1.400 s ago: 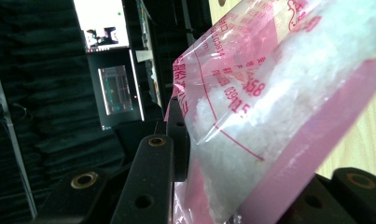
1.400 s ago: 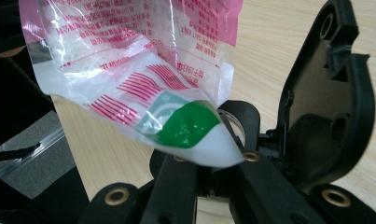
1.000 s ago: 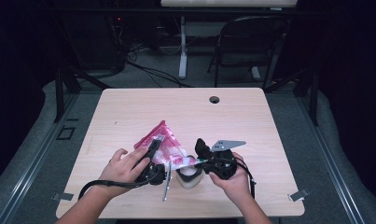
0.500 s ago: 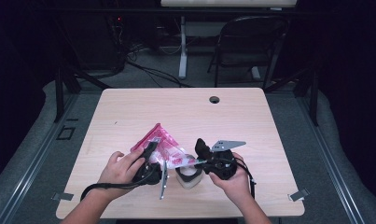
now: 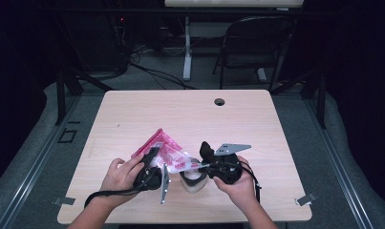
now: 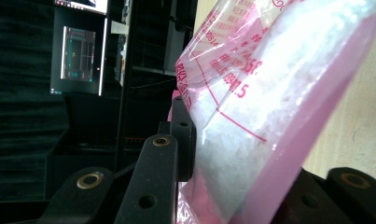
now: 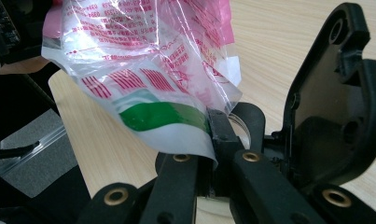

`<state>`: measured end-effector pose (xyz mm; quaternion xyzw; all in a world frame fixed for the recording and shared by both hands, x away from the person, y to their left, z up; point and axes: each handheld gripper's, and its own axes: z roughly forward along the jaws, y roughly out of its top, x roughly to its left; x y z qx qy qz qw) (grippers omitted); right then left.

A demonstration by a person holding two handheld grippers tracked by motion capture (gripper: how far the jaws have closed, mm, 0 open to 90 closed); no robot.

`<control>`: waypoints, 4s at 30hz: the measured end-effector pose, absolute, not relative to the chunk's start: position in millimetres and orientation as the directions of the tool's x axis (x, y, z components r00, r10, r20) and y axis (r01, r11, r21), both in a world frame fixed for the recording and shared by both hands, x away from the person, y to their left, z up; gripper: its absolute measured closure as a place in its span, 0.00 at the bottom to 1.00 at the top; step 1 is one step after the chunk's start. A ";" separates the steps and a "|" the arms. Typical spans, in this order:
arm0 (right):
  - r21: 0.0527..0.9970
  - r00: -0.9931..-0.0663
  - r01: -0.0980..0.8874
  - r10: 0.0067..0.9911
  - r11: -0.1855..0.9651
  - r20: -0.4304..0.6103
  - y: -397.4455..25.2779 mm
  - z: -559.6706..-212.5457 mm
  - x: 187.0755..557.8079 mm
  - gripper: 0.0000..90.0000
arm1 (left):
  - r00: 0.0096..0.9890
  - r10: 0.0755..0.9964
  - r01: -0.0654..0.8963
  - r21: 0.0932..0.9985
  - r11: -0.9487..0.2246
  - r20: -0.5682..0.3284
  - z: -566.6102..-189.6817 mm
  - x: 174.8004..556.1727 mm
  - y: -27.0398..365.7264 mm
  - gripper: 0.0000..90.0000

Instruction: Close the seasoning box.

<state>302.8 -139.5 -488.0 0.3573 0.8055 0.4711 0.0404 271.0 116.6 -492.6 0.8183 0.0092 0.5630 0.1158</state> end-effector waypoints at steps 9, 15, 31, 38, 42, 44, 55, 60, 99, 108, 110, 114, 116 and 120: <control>0.794 -0.749 0.530 0.605 0.299 0.272 -136.7 -486.5 303.1 0.99 | 0.405 0.220 -0.085 0.277 -0.957 0.887 -496.5 271.5 121.8 0.90; 0.795 -0.753 0.526 0.599 0.301 0.272 -136.1 -485.2 302.2 0.99 | 0.429 0.258 -0.070 0.316 -0.946 0.866 -502.2 271.1 124.9 0.91; 0.815 -0.757 0.510 0.593 0.276 0.273 -135.9 -479.7 298.5 0.93 | 0.509 0.398 -0.018 0.471 -0.882 0.763 -512.8 271.6 132.6 0.93; 0.826 -0.754 0.507 0.590 0.245 0.289 -137.9 -477.9 296.6 0.83 | 0.538 0.447 -0.006 0.534 -0.846 0.715 -517.4 271.2 130.8 0.93; 0.827 -0.754 0.504 0.594 0.250 0.280 -137.5 -478.0 296.1 0.73 | 0.561 0.476 0.013 0.568 -0.823 0.677 -520.5 272.6 133.0 0.93; 0.828 -0.753 0.504 0.595 0.247 0.281 -137.9 -478.2 296.4 0.70 | 0.567 0.486 0.020 0.579 -0.815 0.665 -522.1 273.2 134.6 0.93; 0.843 -0.748 0.489 0.605 0.226 0.272 -138.3 -477.3 295.8 0.56 | 0.594 0.535 0.052 0.635 -0.771 0.601 -527.1 274.1 144.1 0.92; 0.855 -0.750 0.471 0.609 0.216 0.259 -139.4 -475.8 293.5 0.55 | 0.618 0.569 0.080 0.676 -0.732 0.543 -529.3 275.7 149.1 0.93; 0.890 -0.725 0.429 0.646 0.154 0.238 -153.5 -473.5 292.3 0.55 | 0.517 0.834 0.301 0.872 -0.385 0.190 -517.4 305.5 221.3 0.93; 0.894 -0.725 0.412 0.659 0.178 0.202 -152.4 -474.0 291.5 0.55 | 0.431 0.885 0.341 0.876 -0.341 0.176 -518.7 312.7 245.7 0.92; 0.893 -0.723 0.413 0.660 0.178 0.203 -152.3 -474.0 291.4 0.54 | 0.410 0.897 0.358 0.876 -0.325 0.165 -520.7 314.5 251.6 0.92; 0.886 -0.713 0.432 0.665 0.169 0.221 -152.2 -474.4 291.1 0.54 | 0.373 0.917 0.398 0.868 -0.295 0.141 -527.0 319.4 263.2 0.92; 0.886 -0.714 0.435 0.662 0.162 0.230 -152.5 -474.5 291.4 0.54 | 0.362 0.923 0.414 0.864 -0.285 0.131 -529.9 321.2 267.1 0.92; 0.887 -0.713 0.433 0.662 0.160 0.229 -151.9 -474.9 291.3 0.54 | 0.341 0.932 0.436 0.857 -0.273 0.124 -534.8 323.9 272.2 0.92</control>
